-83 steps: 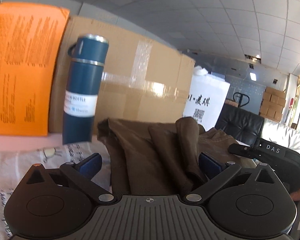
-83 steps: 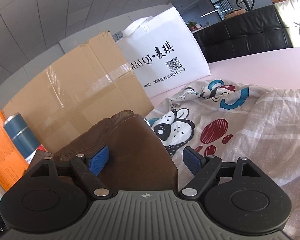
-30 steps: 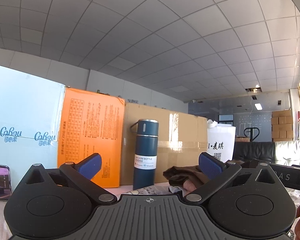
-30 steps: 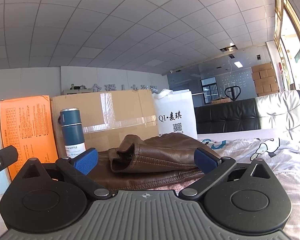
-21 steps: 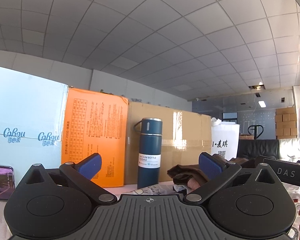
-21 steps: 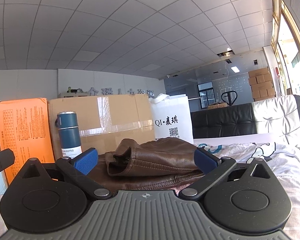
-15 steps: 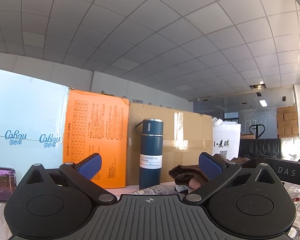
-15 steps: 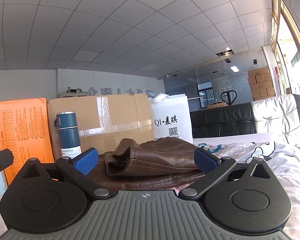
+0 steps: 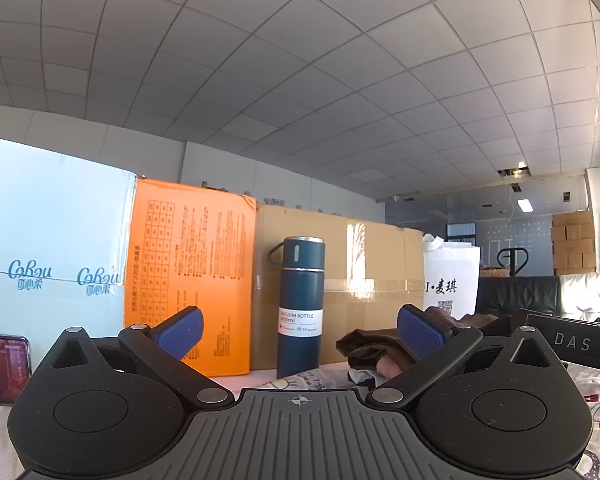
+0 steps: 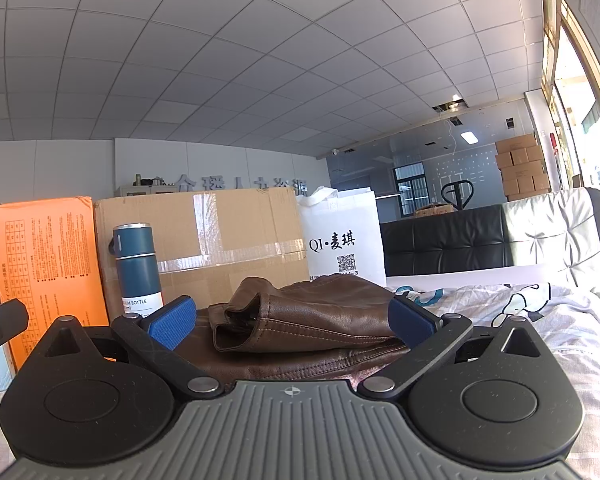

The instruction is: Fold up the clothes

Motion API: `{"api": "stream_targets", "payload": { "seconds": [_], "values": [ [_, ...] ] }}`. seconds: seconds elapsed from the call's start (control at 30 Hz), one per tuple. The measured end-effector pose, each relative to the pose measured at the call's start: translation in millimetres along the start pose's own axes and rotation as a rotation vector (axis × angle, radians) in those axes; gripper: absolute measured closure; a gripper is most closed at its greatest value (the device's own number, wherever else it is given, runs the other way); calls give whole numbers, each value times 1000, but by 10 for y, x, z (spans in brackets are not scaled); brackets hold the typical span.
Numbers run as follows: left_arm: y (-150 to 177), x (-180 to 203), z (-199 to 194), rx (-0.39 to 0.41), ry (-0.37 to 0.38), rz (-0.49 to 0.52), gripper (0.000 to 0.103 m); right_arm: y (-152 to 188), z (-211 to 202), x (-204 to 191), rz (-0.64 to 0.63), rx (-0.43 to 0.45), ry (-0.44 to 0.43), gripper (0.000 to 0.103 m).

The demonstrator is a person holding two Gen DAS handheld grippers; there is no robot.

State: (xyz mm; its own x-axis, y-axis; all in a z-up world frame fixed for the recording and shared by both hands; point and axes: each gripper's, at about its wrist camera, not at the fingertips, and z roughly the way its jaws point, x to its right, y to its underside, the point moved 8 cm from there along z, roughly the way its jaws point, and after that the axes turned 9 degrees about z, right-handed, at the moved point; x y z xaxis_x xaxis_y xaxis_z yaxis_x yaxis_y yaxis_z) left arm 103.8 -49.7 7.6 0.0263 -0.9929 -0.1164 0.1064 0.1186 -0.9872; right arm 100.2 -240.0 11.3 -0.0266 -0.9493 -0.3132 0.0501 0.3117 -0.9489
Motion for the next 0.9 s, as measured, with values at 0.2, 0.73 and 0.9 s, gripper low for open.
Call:
{"api": "stream_targets", "payload": {
  "seconds": [0.2, 0.73, 0.9],
  "values": [
    [-2, 7, -4, 0, 1, 1, 0, -2, 0, -2, 0, 0, 0, 0],
    [-4, 22, -5, 0, 4, 3, 0, 1, 9, -6, 1, -2, -2, 0],
    [-1, 22, -14, 1, 4, 3, 0, 1, 13, -3, 2, -3, -2, 0]
  ]
}}
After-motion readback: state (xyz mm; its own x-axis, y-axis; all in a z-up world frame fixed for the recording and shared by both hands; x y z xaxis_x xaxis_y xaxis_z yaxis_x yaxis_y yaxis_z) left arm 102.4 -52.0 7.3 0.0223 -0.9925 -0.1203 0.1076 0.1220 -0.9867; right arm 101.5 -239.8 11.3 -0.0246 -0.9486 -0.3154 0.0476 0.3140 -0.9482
